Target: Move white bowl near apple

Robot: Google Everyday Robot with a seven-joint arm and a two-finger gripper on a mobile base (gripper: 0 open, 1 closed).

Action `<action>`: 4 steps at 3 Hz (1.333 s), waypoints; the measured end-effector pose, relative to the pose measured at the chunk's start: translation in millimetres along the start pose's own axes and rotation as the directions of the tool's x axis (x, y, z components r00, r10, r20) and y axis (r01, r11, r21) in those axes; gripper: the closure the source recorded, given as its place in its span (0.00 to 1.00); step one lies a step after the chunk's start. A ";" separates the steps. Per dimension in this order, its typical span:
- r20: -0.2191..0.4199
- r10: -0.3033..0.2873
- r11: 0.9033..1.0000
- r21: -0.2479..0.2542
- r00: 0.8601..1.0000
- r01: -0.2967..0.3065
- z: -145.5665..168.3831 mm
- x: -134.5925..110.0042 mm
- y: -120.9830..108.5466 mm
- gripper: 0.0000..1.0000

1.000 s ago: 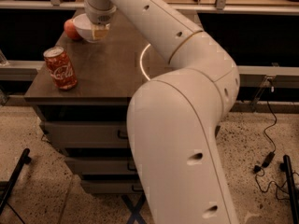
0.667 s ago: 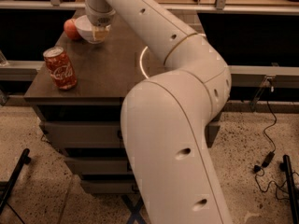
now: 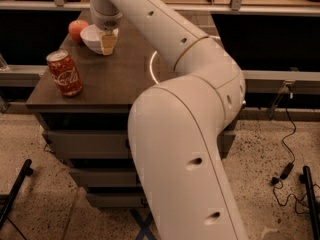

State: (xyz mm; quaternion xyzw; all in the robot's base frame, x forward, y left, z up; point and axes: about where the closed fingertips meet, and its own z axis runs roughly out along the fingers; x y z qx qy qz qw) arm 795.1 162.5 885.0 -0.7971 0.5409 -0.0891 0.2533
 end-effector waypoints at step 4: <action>0.172 0.168 0.985 0.017 0.971 -0.173 -60.2 58.7 6.0 0.00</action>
Offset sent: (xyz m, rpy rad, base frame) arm -0.0016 -0.0617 0.0595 0.2163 0.0972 -0.0234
